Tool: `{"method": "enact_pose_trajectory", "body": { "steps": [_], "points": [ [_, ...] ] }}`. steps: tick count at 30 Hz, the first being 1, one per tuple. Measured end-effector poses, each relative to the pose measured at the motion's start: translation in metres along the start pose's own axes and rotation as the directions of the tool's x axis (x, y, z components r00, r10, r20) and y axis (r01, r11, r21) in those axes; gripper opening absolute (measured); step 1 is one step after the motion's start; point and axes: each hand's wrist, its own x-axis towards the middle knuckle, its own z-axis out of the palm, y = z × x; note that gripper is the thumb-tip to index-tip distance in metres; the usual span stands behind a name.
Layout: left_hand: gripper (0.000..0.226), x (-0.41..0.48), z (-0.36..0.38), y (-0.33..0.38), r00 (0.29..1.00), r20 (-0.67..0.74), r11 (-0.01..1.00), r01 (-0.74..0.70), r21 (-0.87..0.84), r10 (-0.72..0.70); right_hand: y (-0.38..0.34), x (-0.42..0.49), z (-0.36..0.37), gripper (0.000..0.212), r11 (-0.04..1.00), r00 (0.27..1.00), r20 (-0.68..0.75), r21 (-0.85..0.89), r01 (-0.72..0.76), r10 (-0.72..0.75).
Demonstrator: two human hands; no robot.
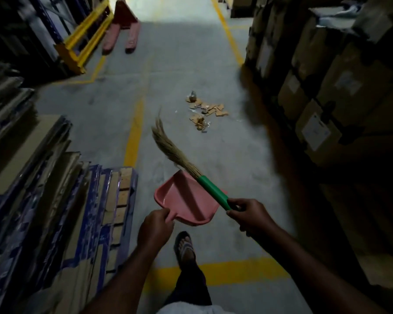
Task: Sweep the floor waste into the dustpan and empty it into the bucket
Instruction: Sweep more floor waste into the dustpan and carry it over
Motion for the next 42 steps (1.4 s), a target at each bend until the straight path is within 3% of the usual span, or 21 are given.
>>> {"method": "enact_pose_trajectory", "body": {
  "steps": [7,13,19,29,37,42],
  "points": [
    [0.027,0.188,-0.020,0.004,0.998,0.062,1.000,0.002,-0.022,-0.001,-0.100,0.159,-0.005,0.045,0.998,1.000,-0.009,-0.062,-0.023,0.023],
    [0.019,0.318,-0.037,0.022,0.993,0.115,1.000,0.017,-0.004,-0.017,-0.151,0.276,-0.018,0.044,0.999,0.999,0.006,-0.005,-0.052,0.052],
    [0.035,0.459,-0.014,0.032,0.978,0.185,0.995,0.090,0.047,-0.098,-0.185,0.430,-0.036,0.046,0.998,0.997,0.061,0.000,-0.056,0.056],
    [0.037,0.647,-0.006,0.089,0.940,0.241,0.970,0.239,0.033,-0.240,-0.280,0.650,-0.083,0.046,0.989,0.969,0.200,-0.068,-0.134,0.145],
    [0.036,0.778,0.014,0.063,0.885,0.350,0.944,0.330,-0.003,-0.308,-0.338,0.775,-0.039,0.048,0.972,0.946,0.223,-0.035,-0.234,0.236],
    [0.028,0.869,0.075,-0.024,0.853,0.404,0.927,0.374,-0.031,-0.330,-0.332,0.875,0.041,0.049,0.941,0.923,0.199,0.010,-0.339,0.331]
  ]
}}
